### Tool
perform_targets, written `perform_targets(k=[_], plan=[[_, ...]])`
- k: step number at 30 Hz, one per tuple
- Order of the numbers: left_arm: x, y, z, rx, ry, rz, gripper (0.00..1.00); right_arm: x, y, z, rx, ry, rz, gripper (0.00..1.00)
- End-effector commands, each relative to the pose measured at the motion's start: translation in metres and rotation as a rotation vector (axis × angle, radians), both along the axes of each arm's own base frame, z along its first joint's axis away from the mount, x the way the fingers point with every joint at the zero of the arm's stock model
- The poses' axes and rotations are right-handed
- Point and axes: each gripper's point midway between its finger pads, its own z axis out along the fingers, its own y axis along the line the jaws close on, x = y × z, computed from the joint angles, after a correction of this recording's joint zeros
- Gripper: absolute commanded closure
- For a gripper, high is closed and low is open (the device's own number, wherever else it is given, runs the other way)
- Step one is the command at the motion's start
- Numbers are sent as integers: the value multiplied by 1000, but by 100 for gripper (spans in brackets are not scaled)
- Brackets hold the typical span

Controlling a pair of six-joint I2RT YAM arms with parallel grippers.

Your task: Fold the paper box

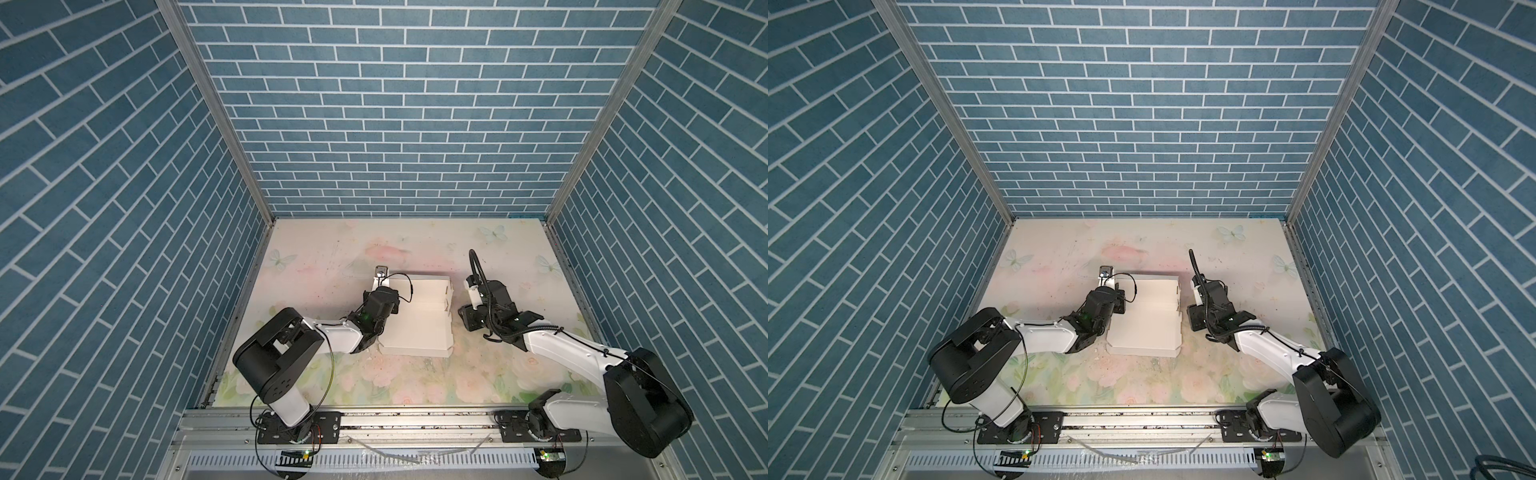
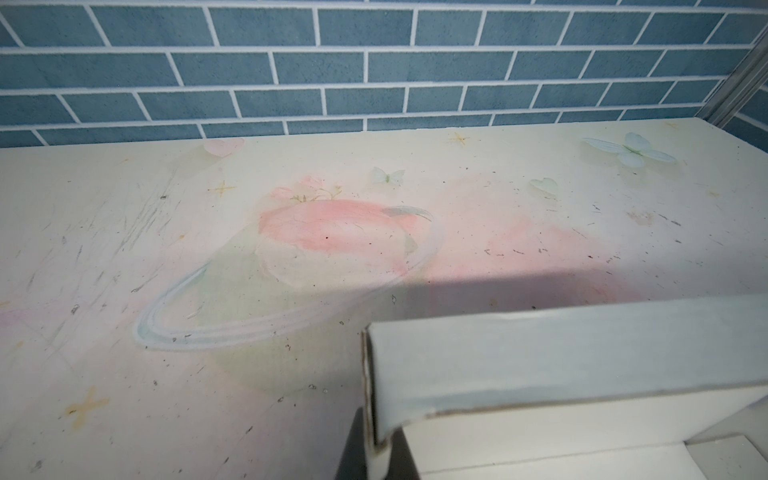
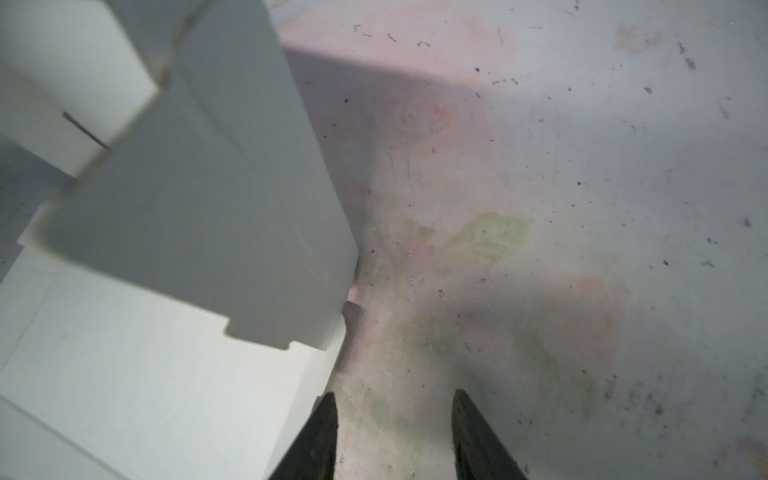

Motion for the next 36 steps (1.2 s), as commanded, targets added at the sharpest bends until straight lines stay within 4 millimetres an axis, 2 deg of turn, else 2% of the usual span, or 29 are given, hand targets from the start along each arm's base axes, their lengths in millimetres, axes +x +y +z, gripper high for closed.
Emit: perform_targets(k=[1, 5, 16, 22, 27, 30, 36], plan=[[-32, 2, -62, 127, 210, -92, 100, 15, 22, 35, 70, -112, 93, 56], [-32, 2, -62, 128, 208, -98, 100, 12, 31, 41, 101, -116, 142, 57], [-33, -5, -62, 120, 204, -132, 100, 27, 43, 48, 74, -126, 181, 62], [-33, -3, -63, 127, 208, -126, 100, 5, 34, 67, 107, -127, 189, 62], [-32, -4, -65, 129, 215, -124, 100, -15, 11, 83, 78, -137, 151, 61], [-32, -4, -64, 128, 213, -124, 100, -16, -4, 77, 30, -132, 97, 60], [-32, -4, -63, 127, 212, -125, 100, 2, -2, 45, -23, -69, 68, 60]])
